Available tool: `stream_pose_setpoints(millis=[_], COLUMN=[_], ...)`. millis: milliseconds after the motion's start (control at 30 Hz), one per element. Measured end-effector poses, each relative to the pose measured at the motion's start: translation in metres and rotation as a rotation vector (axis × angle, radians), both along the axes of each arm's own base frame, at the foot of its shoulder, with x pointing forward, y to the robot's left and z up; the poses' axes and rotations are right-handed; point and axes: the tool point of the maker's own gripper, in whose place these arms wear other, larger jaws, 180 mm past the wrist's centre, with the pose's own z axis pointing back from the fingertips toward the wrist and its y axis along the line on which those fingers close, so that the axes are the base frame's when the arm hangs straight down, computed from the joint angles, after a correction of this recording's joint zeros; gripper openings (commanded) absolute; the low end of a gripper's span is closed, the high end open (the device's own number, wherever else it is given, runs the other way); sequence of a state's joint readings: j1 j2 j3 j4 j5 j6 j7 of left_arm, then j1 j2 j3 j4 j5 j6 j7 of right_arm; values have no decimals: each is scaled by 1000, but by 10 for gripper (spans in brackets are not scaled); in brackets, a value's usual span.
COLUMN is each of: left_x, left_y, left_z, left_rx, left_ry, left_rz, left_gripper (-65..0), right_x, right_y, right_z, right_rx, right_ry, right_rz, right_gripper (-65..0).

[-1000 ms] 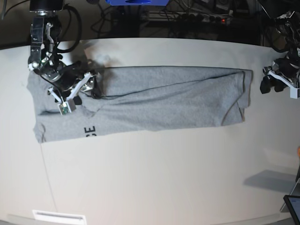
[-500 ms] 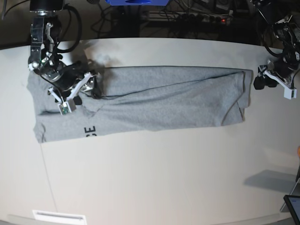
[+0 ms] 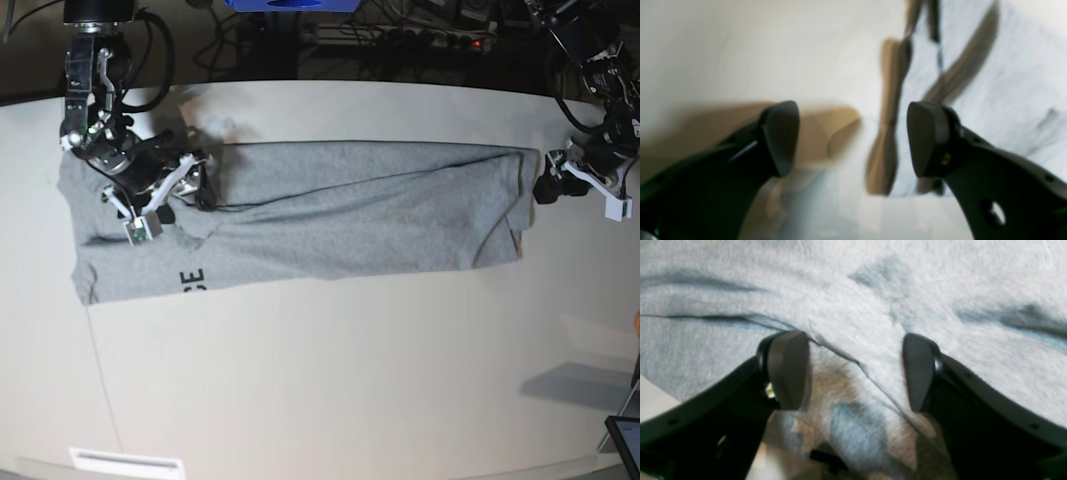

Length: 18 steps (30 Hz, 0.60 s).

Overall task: Fold the T-shirt properly
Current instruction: 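Lower the left gripper and grasp the strip's end edge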

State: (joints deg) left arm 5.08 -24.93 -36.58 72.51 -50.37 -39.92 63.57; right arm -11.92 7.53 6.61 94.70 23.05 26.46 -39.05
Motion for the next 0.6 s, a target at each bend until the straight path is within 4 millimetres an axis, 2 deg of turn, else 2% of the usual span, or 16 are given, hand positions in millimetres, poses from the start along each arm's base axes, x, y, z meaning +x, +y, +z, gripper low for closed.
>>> stream_pose_setpoints(millis=[200, 367, 600], left_x=[-2, 6, 25], left_y=[-6, -25, -23], left_z=[0, -5, 6], left_rx=[-44, -55, -49], left_ry=[14, 21, -17], left_rz=[-12, -73, -69], left_gripper=[-153, -153, -156], right_x=[0, 2, 2], right_y=[0, 1, 1], right_z=[-4, -5, -5], right_rx=[14, 30, 30], right_ry=[3, -1, -3], right_rz=[-8, -12, -8], right_gripper=[-221, -221, -221])
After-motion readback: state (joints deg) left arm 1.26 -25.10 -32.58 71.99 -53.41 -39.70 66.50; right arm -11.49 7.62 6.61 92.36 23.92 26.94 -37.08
